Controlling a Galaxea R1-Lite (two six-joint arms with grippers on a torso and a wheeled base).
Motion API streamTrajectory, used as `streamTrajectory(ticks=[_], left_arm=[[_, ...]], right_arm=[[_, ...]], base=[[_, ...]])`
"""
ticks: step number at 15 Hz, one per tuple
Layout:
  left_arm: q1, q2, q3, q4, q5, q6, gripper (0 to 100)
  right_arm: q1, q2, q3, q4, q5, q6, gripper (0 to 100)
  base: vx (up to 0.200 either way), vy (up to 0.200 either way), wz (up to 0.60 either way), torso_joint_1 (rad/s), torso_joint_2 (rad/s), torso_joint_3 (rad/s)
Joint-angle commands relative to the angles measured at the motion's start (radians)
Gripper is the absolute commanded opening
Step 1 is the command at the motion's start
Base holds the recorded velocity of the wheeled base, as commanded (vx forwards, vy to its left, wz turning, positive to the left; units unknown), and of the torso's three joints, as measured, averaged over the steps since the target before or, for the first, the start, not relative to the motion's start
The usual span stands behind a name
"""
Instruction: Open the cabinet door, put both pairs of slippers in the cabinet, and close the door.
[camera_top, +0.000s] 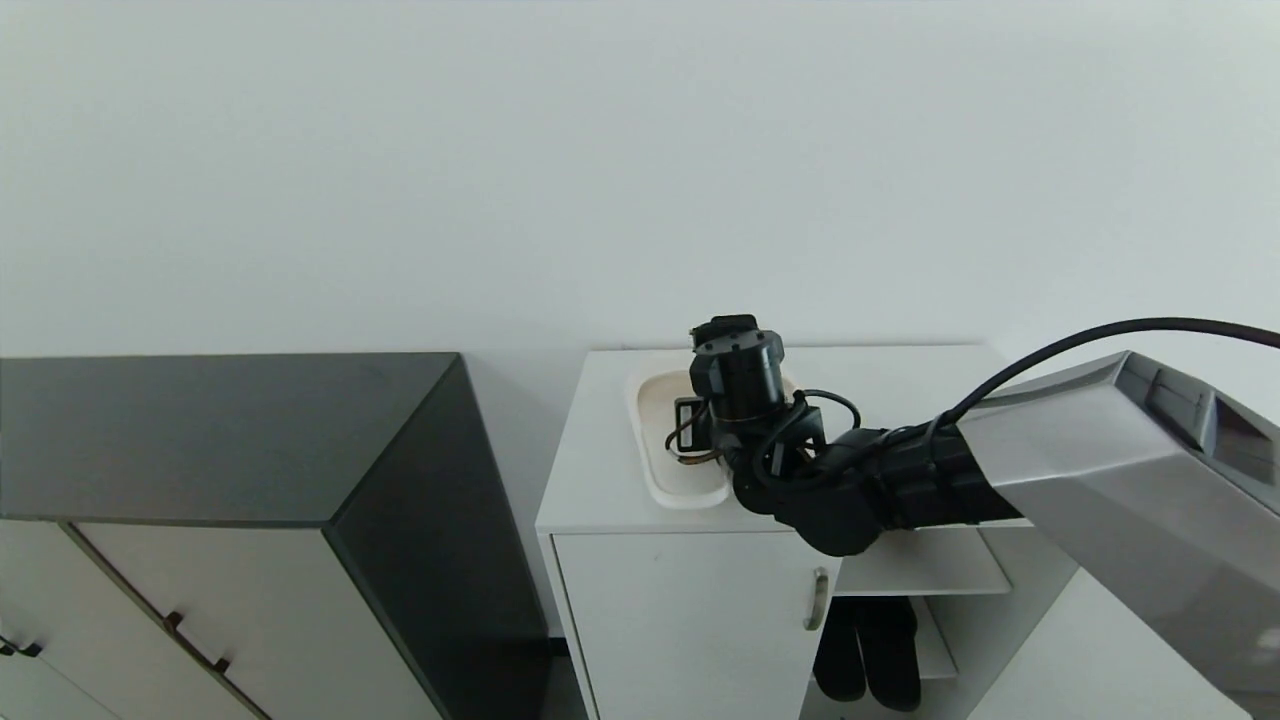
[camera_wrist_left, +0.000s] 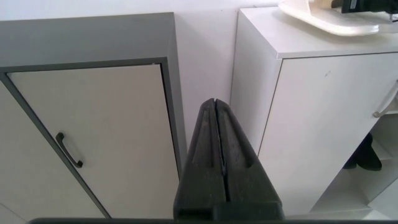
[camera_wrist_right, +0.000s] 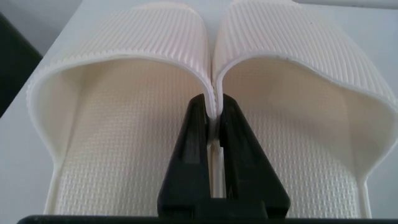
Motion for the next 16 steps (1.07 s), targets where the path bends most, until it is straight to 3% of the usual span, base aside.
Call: streamTrajectory(ticks=[1, 5, 13, 16], left_arm=[[-0.001, 0.002, 0.0, 0.0, 0.0, 0.0, 0], [0.001, 0.0, 0.0, 0.0, 0.0, 0.0, 0], [-0.001, 0.0, 0.0, 0.0, 0.002, 0.0, 0], [-0.001, 0.002, 0.0, 0.0, 0.002, 0.0, 0]], right_arm=[[0.029, -0.18, 0.164, -0.004, 0.004, 0.003, 0], [0.097, -0.482, 0.588, -0.08, 0.124, 0.006, 0], [0.091, -0.48, 0.641, -0.124, 0.129, 0.005, 0], [0.091, -0.482, 0.634, -0.126, 0.126, 0.006, 0]], base=[[0.0, 0.0, 0.0, 0.0, 0.0, 0.0], [0.0, 0.0, 0.0, 0.0, 0.0, 0.0], [0.0, 0.0, 0.0, 0.0, 0.0, 0.0], [-0.2, 0.0, 0.0, 0.009, 0.01, -0.001]])
